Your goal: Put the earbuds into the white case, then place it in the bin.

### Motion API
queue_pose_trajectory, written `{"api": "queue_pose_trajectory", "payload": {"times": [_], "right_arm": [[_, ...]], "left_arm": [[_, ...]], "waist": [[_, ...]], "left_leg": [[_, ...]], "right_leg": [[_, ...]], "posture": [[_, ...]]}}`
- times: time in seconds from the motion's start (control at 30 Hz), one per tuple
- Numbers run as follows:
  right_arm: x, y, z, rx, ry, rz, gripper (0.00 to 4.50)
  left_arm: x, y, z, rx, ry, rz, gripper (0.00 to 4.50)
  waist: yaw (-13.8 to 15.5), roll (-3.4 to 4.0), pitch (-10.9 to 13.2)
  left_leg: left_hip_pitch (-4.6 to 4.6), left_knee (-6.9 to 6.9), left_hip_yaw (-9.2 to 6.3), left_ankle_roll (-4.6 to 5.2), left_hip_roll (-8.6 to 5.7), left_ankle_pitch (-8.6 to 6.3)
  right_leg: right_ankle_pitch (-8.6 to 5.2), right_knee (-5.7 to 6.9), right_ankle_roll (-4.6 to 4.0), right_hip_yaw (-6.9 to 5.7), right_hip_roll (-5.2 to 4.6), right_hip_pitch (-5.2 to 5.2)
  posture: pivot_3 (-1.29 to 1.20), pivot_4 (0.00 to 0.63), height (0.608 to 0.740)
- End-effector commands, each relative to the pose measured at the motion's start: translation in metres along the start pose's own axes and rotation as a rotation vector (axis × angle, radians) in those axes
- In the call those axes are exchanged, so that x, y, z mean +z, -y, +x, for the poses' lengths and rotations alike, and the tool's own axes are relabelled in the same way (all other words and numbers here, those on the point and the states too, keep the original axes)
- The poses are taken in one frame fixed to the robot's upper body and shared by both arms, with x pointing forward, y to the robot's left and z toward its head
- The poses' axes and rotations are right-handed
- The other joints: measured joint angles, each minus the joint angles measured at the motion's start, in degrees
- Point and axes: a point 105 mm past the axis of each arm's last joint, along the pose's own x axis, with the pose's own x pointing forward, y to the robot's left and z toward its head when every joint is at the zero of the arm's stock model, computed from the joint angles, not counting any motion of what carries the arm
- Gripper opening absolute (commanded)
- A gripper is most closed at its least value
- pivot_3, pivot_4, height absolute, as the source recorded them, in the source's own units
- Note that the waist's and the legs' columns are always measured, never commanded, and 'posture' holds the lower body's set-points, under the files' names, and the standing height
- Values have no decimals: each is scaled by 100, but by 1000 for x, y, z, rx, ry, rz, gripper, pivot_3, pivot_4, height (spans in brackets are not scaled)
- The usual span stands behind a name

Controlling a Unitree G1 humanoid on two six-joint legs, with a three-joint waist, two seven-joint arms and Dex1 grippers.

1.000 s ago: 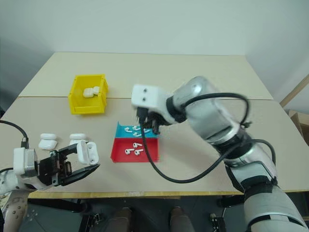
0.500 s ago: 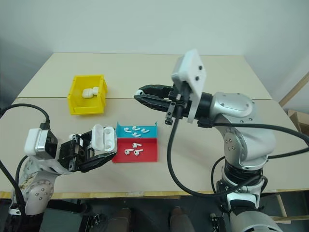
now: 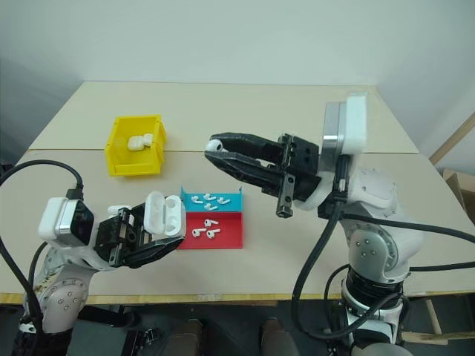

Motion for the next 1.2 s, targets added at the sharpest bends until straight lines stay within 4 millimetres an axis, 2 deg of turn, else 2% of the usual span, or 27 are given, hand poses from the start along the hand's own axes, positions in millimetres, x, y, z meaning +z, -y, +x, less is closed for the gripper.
{"api": "queue_pose_trajectory", "payload": {"times": [0.03, 0.27, 0.6, 1.0, 1.2], "right_arm": [[6, -10, 6, 49, 77, -39, 951], [-2, -22, 6, 127, 134, -104, 951], [-24, -26, 15, 226, 78, -151, 951], [-25, -32, 20, 263, 93, -175, 951], [-33, -32, 19, 270, 54, -201, 951]], "left_arm": [[6, 11, 11, -49, 27, 7, 2820], [3, 13, 16, -54, 33, 1, 2820], [3, 10, 17, -57, 39, -1, 2820], [3, 11, 17, -57, 36, -2, 2820], [4, 13, 19, -72, 42, -6, 2820]], "waist": [[-1, 0, 0], [-2, 0, 0], [-3, 0, 0], [4, 0, 0], [3, 0, 0]], "left_leg": [[0, 0, 0, 0, 0, 0], [3, 0, 0, 0, 0, 0], [5, 0, 0, 0, 0, 0], [4, 0, -1, 0, 0, 0], [5, 0, -1, 0, 0, 0]], "right_leg": [[0, 0, 0, 0, 0, 0], [0, 1, 1, 0, 1, 1], [0, 1, 1, 1, 1, 2], [-1, 1, 1, 1, 1, 2], [0, 1, 1, 1, 1, 2]], "posture": [[0, 150, 740], [0, 150, 740], [0, 150, 740], [0, 150, 740], [0, 150, 740]]}}
